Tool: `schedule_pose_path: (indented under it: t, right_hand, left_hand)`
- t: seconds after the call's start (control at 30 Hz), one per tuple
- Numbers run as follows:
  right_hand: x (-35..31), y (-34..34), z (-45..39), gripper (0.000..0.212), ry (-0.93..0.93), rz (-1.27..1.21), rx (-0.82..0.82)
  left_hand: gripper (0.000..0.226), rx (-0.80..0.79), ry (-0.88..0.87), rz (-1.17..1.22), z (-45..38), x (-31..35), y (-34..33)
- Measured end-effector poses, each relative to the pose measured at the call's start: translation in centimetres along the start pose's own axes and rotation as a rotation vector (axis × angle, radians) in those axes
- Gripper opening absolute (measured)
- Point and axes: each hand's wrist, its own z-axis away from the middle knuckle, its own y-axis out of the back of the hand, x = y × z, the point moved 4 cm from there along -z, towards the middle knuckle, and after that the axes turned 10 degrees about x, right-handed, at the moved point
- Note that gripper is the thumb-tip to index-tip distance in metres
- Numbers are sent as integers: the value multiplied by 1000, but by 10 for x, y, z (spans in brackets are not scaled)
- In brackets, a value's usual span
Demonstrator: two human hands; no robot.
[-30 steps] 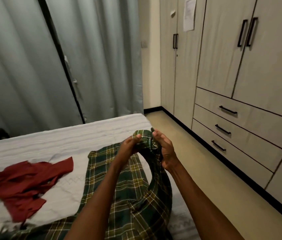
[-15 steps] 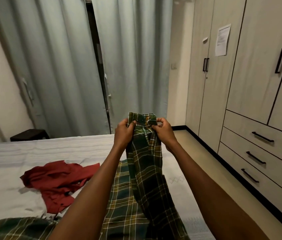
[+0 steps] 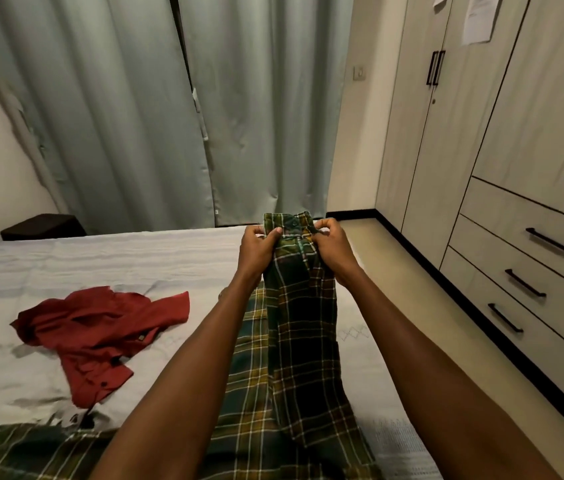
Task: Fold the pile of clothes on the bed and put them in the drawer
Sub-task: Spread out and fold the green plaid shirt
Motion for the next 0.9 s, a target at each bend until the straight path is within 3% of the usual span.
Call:
schedule_pose_path:
  t: [0.17, 0.27, 0.47, 0.57, 0.6, 0.67, 0.8, 0.9]
  right_hand:
    - [63, -18, -45, 23, -181, -222, 3]
    - [114, -30, -76, 20, -172, -184, 50]
    - [204, -70, -137, 27, -117, 32, 36]
    - [248, -94, -157, 36, -91, 211, -73]
    - [261, -100, -160, 39, -88, 267, -112]
    - [285, -109, -166, 43, -87, 380, -185]
    - [328, -112, -167, 54, -59, 857, -353]
    - [343, -112, -159, 59, -87, 942, -423]
  left_hand:
    - [34, -31, 175, 11, -46, -62, -38]
    - [32, -97, 229, 45, -70, -105, -56]
    - [26, -6, 196, -156, -122, -197, -83]
    - [15, 7, 152, -259, -144, -241, -94]
    - [8, -13, 122, -295, -149, -254, -96]
    - [15, -83, 116, -379, -155, -276, -102]
    - [31, -410, 39, -696, -153, -314, -113]
    - [35, -403, -90, -847, -145, -326, -110]
